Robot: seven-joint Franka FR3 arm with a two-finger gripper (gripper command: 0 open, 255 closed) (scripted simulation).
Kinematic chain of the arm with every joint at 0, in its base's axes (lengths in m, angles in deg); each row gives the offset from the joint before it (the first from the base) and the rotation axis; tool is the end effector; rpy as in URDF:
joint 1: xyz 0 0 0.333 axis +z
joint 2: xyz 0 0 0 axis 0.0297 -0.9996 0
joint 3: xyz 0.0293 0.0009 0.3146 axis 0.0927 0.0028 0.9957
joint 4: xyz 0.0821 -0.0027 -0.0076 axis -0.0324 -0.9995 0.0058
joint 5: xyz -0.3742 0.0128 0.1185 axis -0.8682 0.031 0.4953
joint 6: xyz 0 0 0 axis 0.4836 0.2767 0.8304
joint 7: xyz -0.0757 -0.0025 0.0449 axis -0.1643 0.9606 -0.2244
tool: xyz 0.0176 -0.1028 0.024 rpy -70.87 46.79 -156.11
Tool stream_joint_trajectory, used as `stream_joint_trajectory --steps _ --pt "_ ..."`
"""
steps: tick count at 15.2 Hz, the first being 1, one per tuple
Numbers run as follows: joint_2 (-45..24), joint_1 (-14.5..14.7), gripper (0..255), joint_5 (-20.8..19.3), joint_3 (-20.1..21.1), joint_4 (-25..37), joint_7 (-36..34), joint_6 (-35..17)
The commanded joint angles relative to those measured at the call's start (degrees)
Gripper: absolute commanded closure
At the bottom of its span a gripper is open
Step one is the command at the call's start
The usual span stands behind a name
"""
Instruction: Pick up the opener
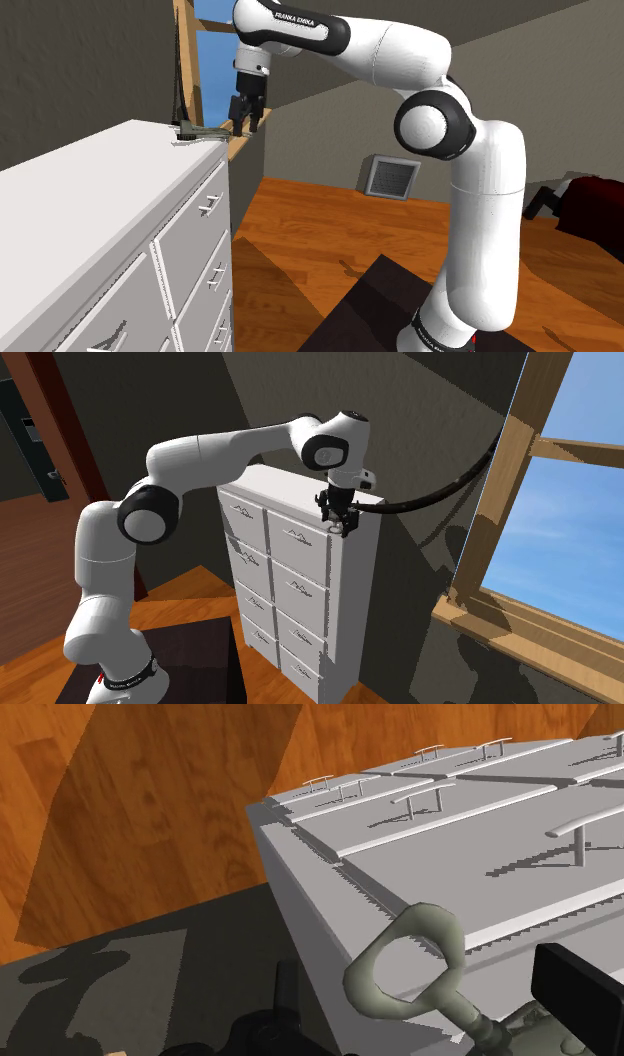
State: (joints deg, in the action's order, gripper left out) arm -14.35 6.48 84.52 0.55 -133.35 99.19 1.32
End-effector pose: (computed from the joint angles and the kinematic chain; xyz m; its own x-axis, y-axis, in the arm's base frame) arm 0.6422 0.0869 0.5942 0.9050 0.4249 0.0232 0.4218 -0.8887 -0.1794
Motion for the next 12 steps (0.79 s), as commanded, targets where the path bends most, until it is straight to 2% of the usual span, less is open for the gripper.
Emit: stream_joint_trajectory --steps 1,4,5,12 --pt "0.7 0.1 0 0.0 0.0 -2.6 0.3 -2.0" --pt "1.1 0.2 0 -0.1 0.0 -4.5 0.6 -3.4" --pt "0.9 0.2 255 -0.1 0.0 -4.2 0.5 -3.3" --pt "0.8 0.2 255 0.0 0.0 -4.0 0.5 -3.2"
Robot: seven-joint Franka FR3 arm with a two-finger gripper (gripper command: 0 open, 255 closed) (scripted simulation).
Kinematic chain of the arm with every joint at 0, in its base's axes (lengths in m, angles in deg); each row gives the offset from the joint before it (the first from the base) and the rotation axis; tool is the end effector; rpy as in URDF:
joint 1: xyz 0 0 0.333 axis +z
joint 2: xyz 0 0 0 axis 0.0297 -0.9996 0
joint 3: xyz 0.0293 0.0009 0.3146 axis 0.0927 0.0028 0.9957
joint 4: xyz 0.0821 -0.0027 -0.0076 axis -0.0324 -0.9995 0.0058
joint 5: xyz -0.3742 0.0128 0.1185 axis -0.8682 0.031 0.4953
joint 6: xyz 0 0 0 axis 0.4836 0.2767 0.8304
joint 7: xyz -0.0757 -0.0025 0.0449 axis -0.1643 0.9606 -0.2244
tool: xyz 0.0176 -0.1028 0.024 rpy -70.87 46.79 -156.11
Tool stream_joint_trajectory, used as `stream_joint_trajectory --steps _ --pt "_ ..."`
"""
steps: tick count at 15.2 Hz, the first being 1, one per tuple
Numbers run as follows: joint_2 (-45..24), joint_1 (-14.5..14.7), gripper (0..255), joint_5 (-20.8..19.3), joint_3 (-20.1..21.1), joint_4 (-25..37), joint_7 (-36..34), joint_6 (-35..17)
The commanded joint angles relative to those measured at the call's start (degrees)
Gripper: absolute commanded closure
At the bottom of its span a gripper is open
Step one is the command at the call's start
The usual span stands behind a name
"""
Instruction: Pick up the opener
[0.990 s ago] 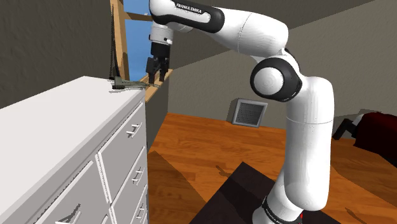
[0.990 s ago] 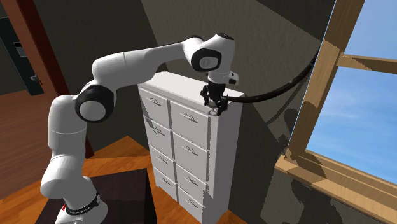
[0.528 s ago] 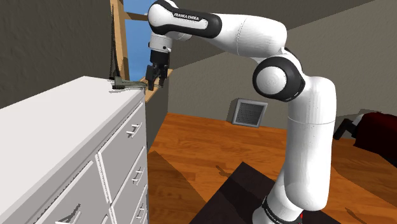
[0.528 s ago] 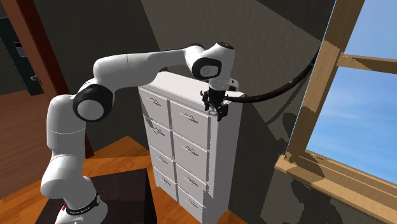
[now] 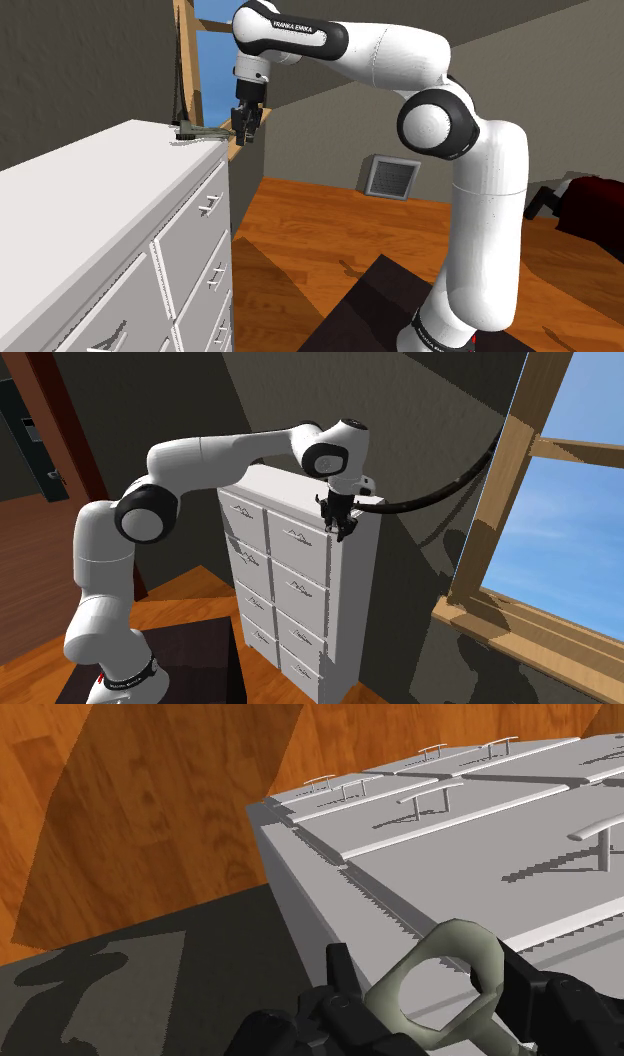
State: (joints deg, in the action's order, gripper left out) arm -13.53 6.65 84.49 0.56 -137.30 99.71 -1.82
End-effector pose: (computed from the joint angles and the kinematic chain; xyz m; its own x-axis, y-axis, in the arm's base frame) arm 0.6432 0.0874 0.5759 0.9045 0.4259 0.0243 0.4230 -0.8881 -0.1798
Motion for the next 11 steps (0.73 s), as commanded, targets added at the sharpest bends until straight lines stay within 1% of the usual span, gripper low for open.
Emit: stream_joint_trajectory --steps 1,2,3,11 --pt "-0.1 0.0 255 0.0 0.0 0.0 0.0 0.0" --pt "0.3 0.0 255 0.0 0.0 -0.5 0.0 -0.3" --pt "0.0 0.0 255 0.0 0.0 0.6 -0.1 0.6" --pt "-3.3 -0.6 255 0.3 0.1 11.9 -1.3 8.6"
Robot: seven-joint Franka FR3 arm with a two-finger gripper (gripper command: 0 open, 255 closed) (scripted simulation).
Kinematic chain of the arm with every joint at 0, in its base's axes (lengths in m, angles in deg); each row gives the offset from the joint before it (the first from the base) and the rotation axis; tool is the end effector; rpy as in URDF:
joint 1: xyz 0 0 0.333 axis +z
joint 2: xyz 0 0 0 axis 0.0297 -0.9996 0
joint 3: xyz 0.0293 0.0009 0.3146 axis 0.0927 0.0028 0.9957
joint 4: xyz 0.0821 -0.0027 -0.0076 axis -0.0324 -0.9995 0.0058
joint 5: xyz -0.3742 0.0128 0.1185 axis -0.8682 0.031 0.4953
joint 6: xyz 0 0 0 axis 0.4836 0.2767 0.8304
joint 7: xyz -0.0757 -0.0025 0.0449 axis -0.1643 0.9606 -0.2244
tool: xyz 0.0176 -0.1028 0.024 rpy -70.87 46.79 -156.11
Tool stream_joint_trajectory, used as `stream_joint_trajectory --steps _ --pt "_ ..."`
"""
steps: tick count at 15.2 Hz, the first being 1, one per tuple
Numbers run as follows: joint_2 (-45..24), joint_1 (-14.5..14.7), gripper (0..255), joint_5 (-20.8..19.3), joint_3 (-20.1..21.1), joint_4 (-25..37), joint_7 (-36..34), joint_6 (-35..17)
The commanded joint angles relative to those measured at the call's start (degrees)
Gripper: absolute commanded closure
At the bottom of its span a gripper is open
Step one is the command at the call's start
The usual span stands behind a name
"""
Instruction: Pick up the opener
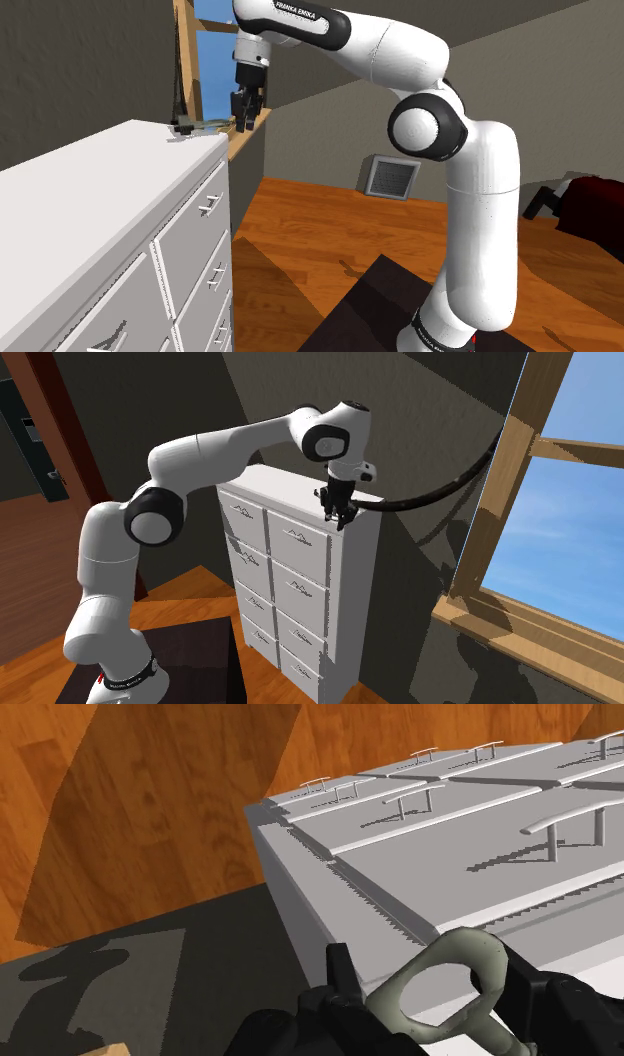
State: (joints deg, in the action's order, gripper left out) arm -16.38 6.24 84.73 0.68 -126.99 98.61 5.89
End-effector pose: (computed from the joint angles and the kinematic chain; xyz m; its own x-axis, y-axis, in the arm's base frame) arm 0.6423 0.0882 0.6157 0.9031 0.4289 0.0191 0.4250 -0.8867 -0.1819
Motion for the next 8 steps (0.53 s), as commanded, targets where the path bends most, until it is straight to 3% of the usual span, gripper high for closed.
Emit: stream_joint_trajectory --steps 1,6,8 --pt "-1.1 -0.2 255 0.1 0.0 3.4 -0.4 2.0" --pt "-5.5 -0.8 255 0.6 0.2 14.7 -1.6 8.7" --pt "-5.7 -0.8 255 0.6 0.2 15.1 -1.6 8.9"
